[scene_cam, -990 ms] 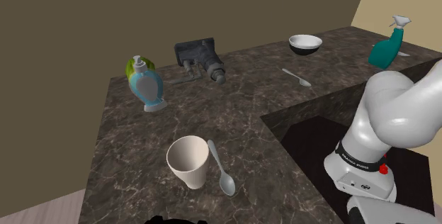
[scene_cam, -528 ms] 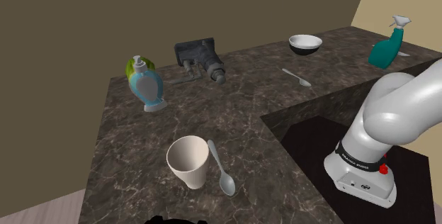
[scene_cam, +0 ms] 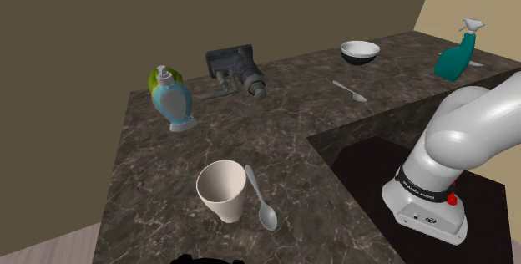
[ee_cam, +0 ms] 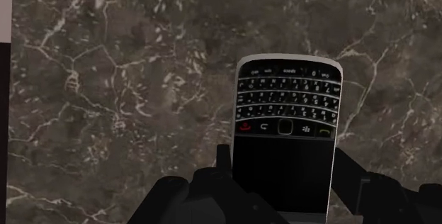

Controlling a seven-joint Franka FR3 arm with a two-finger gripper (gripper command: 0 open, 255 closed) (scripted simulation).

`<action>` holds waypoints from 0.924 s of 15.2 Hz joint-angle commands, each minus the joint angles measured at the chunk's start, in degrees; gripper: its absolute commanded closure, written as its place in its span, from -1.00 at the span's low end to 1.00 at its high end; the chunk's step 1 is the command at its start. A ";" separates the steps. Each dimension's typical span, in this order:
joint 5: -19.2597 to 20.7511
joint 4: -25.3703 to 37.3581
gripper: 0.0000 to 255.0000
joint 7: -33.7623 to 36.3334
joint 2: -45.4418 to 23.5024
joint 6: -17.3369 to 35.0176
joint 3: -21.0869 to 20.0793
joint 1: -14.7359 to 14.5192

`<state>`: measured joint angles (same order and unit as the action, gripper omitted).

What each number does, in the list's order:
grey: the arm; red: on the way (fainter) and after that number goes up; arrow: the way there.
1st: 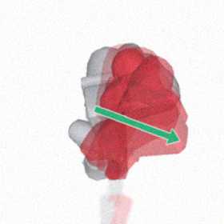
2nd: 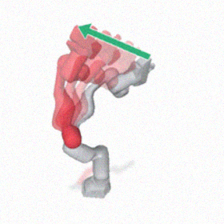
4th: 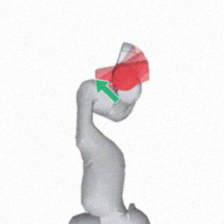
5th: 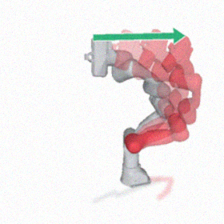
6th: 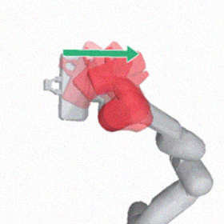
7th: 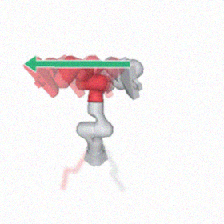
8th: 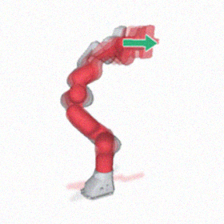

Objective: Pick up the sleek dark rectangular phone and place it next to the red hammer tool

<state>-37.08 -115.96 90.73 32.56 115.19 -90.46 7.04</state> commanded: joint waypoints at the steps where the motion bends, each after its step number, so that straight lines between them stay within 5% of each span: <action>1: -0.70 -1.15 1.00 -0.36 0.24 1.35 -0.88 0.19; 14: -5.56 -4.64 1.00 -3.15 2.35 8.18 -9.41 5.74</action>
<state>-42.47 -120.56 87.66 34.83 123.18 -99.60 12.59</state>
